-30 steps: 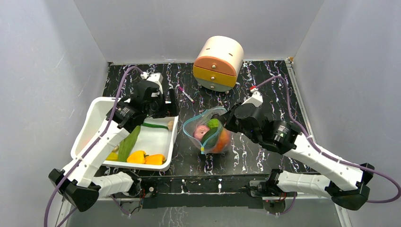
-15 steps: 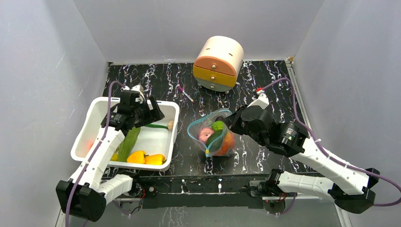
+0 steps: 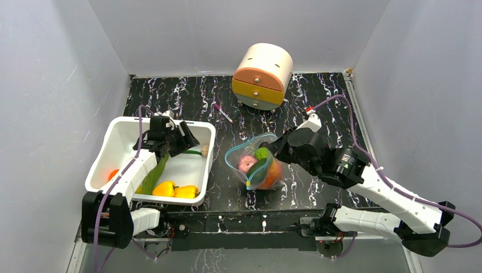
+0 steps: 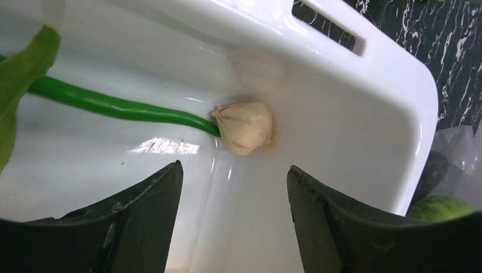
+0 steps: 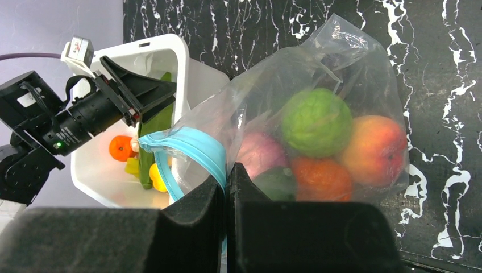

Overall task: Place the food in the zip-top bag and seal the zipper
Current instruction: Pick up the fake vegetable from the bin.

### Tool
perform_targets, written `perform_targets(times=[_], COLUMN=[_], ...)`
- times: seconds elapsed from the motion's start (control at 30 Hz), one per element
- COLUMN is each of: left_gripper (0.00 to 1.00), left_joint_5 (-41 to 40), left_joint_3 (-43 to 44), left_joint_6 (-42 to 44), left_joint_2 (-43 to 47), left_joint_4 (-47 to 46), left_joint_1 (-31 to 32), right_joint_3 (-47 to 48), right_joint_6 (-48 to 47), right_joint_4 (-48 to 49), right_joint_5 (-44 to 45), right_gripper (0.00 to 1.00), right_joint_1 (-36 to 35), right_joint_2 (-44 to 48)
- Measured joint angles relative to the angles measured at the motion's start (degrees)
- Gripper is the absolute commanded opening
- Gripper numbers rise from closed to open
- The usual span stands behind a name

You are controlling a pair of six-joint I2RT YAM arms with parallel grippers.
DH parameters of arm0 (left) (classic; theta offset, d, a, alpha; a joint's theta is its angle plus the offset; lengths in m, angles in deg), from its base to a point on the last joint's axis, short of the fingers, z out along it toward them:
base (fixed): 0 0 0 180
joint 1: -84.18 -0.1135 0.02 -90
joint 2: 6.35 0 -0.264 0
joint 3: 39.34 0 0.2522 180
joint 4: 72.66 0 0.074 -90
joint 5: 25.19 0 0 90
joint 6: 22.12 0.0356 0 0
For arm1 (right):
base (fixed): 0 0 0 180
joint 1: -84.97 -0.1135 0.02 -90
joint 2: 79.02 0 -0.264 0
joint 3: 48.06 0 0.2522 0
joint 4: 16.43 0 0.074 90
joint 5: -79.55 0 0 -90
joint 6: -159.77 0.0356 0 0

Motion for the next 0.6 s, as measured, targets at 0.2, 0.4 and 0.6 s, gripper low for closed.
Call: perform_targets(times=[0.2,0.4,0.6], left_gripper=[0.6,0.57,0.56], left_joint_5=[4.42,8.68,10.64], left_joint_3=[-1.66,-2.69,-3.65], left_joint_6=[-1.14,-1.25,-1.27], left_joint_2=[-4.79,-8.0,-11.32], left_joint_4=[-6.36,-10.93,-14.27], left_joint_1=[-0.07,-0.07,-0.09], right_joint_3=[-0.5,-0.52,-0.52], right_joint_6=[0.15,0.17,0.24], right_joint_4=[-0.07,-0.04,0.0], right_joint_5=[0.02,0.22,0.04], right_gripper=[0.0,0.0,0.0], right_joint_1=[0.0,0.0,0.0], right_joint_2=[-0.07,-0.33,-1.75])
